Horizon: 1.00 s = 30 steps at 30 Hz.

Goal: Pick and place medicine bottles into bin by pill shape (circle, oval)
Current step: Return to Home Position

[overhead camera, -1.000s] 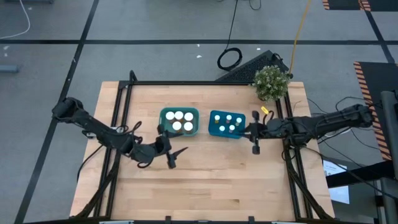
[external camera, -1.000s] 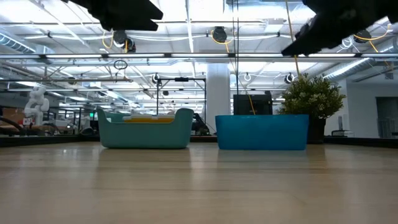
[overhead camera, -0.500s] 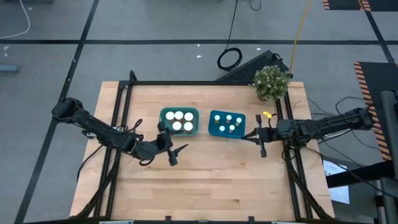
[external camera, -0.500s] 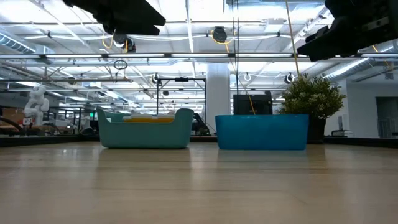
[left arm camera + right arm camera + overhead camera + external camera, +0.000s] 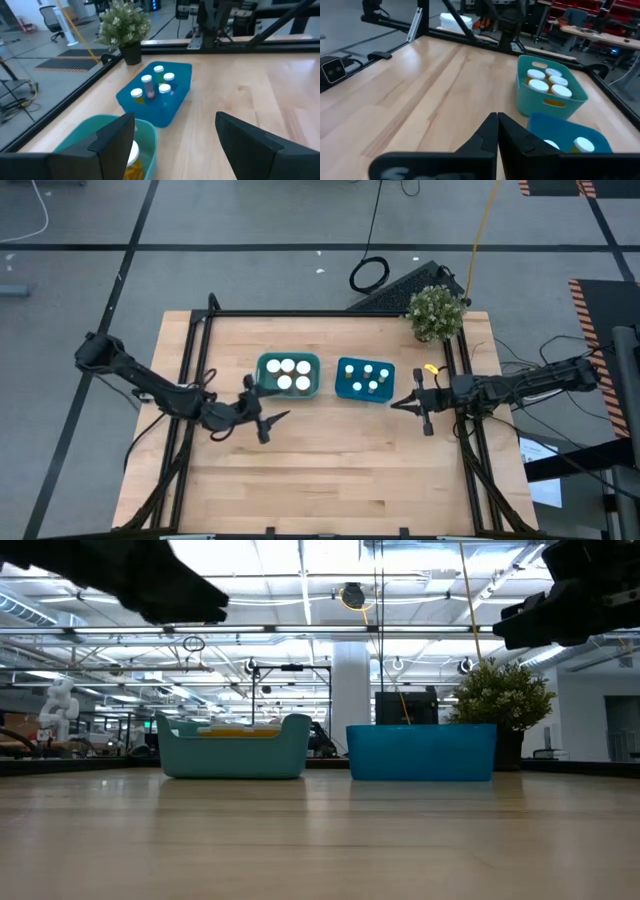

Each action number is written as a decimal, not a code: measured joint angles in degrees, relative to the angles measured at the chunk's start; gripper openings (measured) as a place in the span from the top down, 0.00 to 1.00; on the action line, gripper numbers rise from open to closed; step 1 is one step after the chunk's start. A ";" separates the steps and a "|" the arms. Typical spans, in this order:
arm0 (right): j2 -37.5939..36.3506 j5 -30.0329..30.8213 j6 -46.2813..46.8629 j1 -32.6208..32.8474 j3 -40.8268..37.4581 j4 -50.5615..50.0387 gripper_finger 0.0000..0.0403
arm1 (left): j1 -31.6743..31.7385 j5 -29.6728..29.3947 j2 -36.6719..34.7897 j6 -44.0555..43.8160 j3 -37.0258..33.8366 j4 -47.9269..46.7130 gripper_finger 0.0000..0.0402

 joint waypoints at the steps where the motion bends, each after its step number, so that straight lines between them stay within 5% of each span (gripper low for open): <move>1: -0.21 -0.02 -0.02 0.00 -0.55 0.65 1.00 | -0.33 0.06 -1.36 0.06 -1.31 0.75 0.31; 10: -1.56 -1.73 -0.68 0.00 -1.88 1.35 1.00 | -2.52 -0.12 -12.45 1.67 -9.82 4.30 0.31; 30: -8.41 -3.13 -2.57 0.00 -4.91 -1.59 1.00 | -1.78 -1.94 -20.22 8.53 -10.38 0.23 0.31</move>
